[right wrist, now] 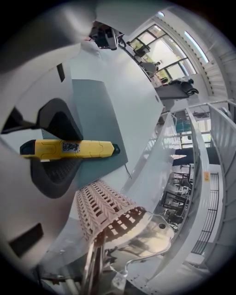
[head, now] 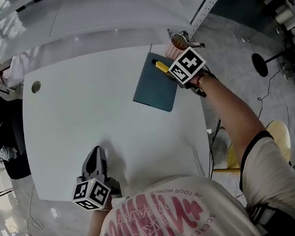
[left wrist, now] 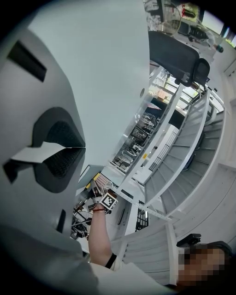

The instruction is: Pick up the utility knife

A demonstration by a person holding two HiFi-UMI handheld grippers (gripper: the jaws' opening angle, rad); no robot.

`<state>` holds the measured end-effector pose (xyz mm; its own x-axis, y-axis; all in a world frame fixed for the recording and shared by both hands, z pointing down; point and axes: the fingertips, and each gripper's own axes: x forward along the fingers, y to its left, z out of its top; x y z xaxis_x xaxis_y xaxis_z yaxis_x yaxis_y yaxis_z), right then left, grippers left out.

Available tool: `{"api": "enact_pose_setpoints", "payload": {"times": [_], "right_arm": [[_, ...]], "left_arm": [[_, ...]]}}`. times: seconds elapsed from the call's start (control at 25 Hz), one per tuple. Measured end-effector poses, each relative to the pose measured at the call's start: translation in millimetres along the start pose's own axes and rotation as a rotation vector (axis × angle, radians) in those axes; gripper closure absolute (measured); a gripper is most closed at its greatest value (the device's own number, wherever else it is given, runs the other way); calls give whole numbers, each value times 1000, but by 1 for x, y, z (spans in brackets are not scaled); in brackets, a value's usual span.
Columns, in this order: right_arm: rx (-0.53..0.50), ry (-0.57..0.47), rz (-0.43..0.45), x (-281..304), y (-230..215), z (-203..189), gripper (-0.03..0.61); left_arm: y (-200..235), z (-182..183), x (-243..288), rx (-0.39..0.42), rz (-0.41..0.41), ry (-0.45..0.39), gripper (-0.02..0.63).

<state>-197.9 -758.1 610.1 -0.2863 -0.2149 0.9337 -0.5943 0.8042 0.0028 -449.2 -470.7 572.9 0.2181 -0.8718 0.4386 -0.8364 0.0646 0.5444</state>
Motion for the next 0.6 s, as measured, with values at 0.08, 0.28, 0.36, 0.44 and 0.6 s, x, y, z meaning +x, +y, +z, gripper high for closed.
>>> {"api": "enact_pose_setpoints", "payload": {"times": [0.08,0.28,0.36,0.44,0.6], "right_arm": [[7,-9,-20,-3,1,-1,449],[67,-100,-41,-16,5,2,449],[103,-166,-42,-26,8,0,449],[131,-239,-54,-42,10,-6,449],[155,-404,-70,-79,21,-15,449]], "left_arm": [[-7,-1,1,4,-12,-4,589],[-24,-2,4,13,-38,-4,590],[-32,-5,2,19,-43,-1,590],[-45,-8,-2,24,-53,-3,589],[-73,-12,-8,52,-90,-3,589]]}}
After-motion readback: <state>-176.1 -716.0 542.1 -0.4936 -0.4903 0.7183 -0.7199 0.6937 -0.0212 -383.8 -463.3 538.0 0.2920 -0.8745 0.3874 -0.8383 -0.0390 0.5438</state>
